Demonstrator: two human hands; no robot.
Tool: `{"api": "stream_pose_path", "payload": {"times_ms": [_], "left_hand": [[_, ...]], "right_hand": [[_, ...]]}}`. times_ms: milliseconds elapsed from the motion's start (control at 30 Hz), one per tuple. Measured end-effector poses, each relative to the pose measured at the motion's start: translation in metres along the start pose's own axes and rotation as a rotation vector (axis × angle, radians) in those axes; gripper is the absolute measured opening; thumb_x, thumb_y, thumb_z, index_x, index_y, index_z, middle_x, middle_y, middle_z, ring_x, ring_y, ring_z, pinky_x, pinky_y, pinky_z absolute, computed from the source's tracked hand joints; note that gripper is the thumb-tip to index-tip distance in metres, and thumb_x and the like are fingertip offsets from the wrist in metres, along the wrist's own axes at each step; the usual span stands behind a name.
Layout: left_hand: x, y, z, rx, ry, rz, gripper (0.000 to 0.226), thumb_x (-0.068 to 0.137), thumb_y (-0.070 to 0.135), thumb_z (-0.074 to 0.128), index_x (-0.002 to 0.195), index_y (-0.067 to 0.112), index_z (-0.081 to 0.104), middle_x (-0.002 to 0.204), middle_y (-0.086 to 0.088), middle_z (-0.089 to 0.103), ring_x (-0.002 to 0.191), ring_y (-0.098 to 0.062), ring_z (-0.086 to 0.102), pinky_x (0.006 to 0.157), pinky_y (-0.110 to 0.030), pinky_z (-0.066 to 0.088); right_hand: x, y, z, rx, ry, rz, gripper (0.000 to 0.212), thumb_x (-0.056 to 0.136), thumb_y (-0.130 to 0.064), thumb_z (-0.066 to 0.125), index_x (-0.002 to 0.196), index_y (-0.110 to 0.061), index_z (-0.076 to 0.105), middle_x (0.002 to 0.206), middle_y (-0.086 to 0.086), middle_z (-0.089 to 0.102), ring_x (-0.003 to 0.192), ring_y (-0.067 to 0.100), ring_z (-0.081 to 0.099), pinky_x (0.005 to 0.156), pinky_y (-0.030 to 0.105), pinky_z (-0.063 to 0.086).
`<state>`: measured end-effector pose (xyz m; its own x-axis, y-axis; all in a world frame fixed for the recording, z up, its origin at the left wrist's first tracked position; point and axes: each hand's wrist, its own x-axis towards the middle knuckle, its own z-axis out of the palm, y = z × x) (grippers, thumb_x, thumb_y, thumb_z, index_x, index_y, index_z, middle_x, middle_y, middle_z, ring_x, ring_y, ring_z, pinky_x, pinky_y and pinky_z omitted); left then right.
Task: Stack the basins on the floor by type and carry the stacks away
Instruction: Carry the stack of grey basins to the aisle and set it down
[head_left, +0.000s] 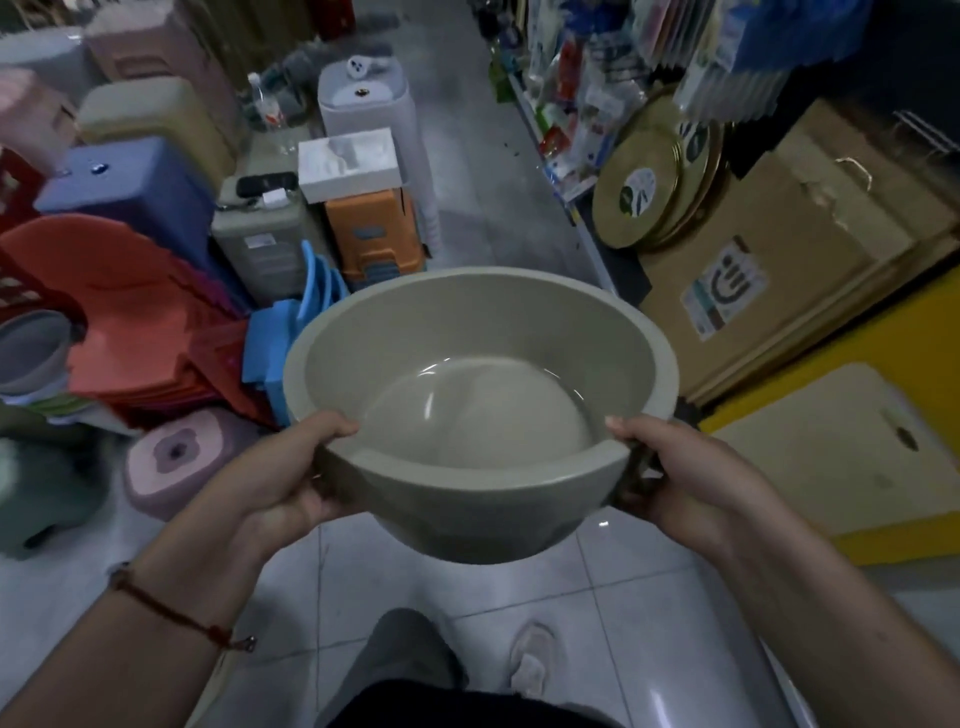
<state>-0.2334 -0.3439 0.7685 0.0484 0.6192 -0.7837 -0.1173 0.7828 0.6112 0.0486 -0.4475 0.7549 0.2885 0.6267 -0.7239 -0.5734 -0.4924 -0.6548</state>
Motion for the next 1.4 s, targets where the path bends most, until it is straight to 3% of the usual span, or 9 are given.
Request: {"api": "stream_pose_path", "payload": {"times_ms": [167,333,433,633,733,900,1133,1233,1400], "left_hand": [[0.047,0.043,0.011,-0.066,-0.003,-0.006,0.028,0.089,0.008,0.059,0.117,0.009,0.062,0.12,-0.014,0.067,0.11,-0.028,0.063,0.058,-0.05,0.06],[0.11,0.1,0.022,-0.079,-0.015,-0.011,0.03,0.089,0.007,0.059,0.119,0.01,0.061,0.124,-0.017,0.066,0.116,-0.032,0.062,0.076,-0.057,0.058],[0.144,0.144,0.034,-0.061,-0.037,-0.042,0.02,0.09,0.007,0.058,0.11,0.011,0.061,0.12,-0.016,0.066,0.107,-0.029,0.063,0.064,-0.054,0.058],[0.206,0.231,0.065,0.054,-0.055,-0.03,0.03,0.091,0.01,0.057,0.121,0.012,0.059,0.122,-0.015,0.066,0.107,-0.029,0.063,0.06,-0.056,0.056],[0.224,0.266,0.098,0.082,-0.093,-0.023,0.013,0.094,0.01,0.053,0.104,0.012,0.061,0.109,-0.013,0.067,0.098,-0.026,0.063,0.057,-0.054,0.055],[0.259,0.303,0.164,0.109,-0.109,-0.014,0.01,0.094,0.009,0.053,0.099,0.011,0.062,0.084,-0.01,0.074,0.087,-0.023,0.065,0.06,-0.054,0.054],[0.324,0.363,0.275,0.14,-0.082,-0.01,0.026,0.092,0.009,0.057,0.117,0.012,0.06,0.113,-0.014,0.07,0.103,-0.028,0.066,0.063,-0.055,0.058],[0.345,0.388,0.31,0.101,-0.074,0.005,0.021,0.093,0.009,0.055,0.113,0.013,0.061,0.105,-0.013,0.071,0.095,-0.026,0.067,0.057,-0.052,0.059],[0.379,0.429,0.333,0.027,-0.047,0.014,0.016,0.094,0.011,0.054,0.107,0.016,0.062,0.091,-0.008,0.075,0.087,-0.024,0.068,0.062,-0.055,0.056]], "right_hand": [[0.05,-0.049,0.038,-0.052,-0.009,0.019,0.045,0.085,-0.011,0.071,0.128,-0.011,0.055,0.119,0.016,0.063,0.099,0.032,0.064,0.061,0.037,0.059],[0.102,-0.096,0.082,-0.086,0.016,0.02,0.041,0.087,-0.011,0.069,0.125,-0.01,0.054,0.107,0.014,0.064,0.092,0.028,0.065,0.059,0.034,0.058],[0.13,-0.124,0.111,-0.073,0.025,0.004,0.044,0.086,-0.01,0.069,0.127,-0.011,0.054,0.107,0.013,0.064,0.092,0.028,0.064,0.057,0.033,0.057],[0.186,-0.178,0.148,-0.004,0.06,-0.002,0.043,0.087,-0.011,0.07,0.126,-0.012,0.054,0.108,0.015,0.065,0.094,0.03,0.065,0.066,0.042,0.06],[0.213,-0.21,0.153,-0.004,0.062,-0.024,0.033,0.088,-0.011,0.067,0.12,-0.014,0.057,0.103,0.014,0.065,0.092,0.029,0.065,0.068,0.041,0.059],[0.263,-0.263,0.14,0.037,0.076,-0.038,0.024,0.089,-0.009,0.066,0.112,-0.013,0.06,0.101,0.013,0.065,0.097,0.03,0.063,0.08,0.047,0.056],[0.36,-0.365,0.113,0.079,0.047,0.01,0.021,0.09,-0.008,0.063,0.111,-0.01,0.058,0.101,0.012,0.064,0.093,0.026,0.062,0.07,0.042,0.055],[0.396,-0.41,0.114,0.068,0.036,0.007,0.024,0.089,-0.007,0.065,0.111,-0.012,0.058,0.102,0.013,0.066,0.094,0.027,0.064,0.07,0.043,0.057],[0.445,-0.471,0.14,0.007,-0.004,-0.003,0.013,0.09,-0.005,0.064,0.101,-0.012,0.062,0.091,0.01,0.069,0.087,0.025,0.065,0.077,0.046,0.057]]}}
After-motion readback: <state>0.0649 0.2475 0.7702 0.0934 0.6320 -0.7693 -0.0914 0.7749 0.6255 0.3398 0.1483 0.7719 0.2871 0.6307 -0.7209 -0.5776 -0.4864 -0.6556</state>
